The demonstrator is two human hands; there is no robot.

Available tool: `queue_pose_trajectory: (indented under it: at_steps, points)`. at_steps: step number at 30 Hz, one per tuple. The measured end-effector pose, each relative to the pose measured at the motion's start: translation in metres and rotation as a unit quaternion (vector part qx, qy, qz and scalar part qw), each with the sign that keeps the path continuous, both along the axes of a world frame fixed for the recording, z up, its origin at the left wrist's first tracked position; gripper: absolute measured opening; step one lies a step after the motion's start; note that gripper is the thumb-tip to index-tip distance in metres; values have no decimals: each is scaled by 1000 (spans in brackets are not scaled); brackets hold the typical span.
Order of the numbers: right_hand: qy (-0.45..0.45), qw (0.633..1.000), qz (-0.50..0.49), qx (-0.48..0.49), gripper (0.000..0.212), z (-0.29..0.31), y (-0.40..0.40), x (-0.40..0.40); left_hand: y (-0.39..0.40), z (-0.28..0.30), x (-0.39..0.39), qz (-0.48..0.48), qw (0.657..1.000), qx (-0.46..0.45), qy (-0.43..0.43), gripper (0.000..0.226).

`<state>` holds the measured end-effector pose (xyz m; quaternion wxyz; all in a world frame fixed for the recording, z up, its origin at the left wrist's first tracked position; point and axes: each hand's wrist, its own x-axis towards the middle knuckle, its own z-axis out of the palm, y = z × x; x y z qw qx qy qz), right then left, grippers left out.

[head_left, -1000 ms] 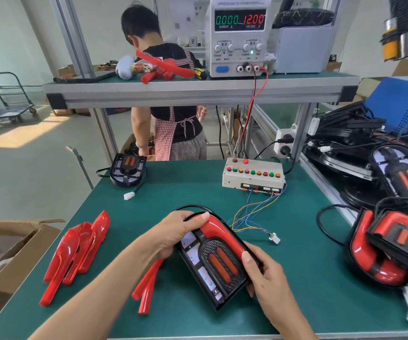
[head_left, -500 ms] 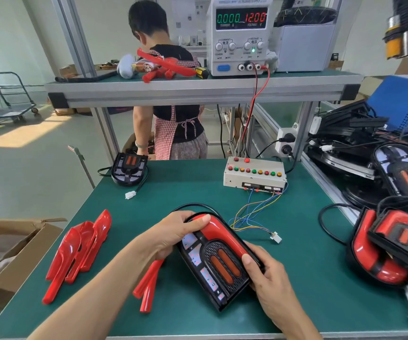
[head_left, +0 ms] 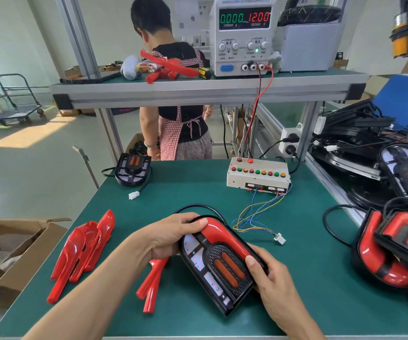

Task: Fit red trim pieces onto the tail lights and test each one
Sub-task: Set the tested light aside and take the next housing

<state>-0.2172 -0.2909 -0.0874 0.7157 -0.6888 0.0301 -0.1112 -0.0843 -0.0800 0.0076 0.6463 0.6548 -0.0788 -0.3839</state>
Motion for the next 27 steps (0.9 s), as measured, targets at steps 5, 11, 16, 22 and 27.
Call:
queue_pose_trajectory:
  at_steps: [5, 11, 16, 22, 27]
  points:
    - [-6, 1000, 1, -14, 29, 3, 0, -1, -3, -4, 0, 10, 1000, -13, -16, 56]
    - [11, 999, 12, -37, 29, 9, 3, -3, 1, -6, 0, 11, 999, -35, 7, 45]
    - [30, 996, -17, -83, 43, 14, 5, -10, 6, -5, 3, 24, 999, -44, 17, 53]
    - [34, 997, -30, -58, 26, 18, 7, -10, 9, -6, 1, 32, 998, -42, 26, 48]
    - [37, 998, -18, -47, 31, 19, 5, -10, 8, -2, -3, 33, 999, -35, 24, 47]
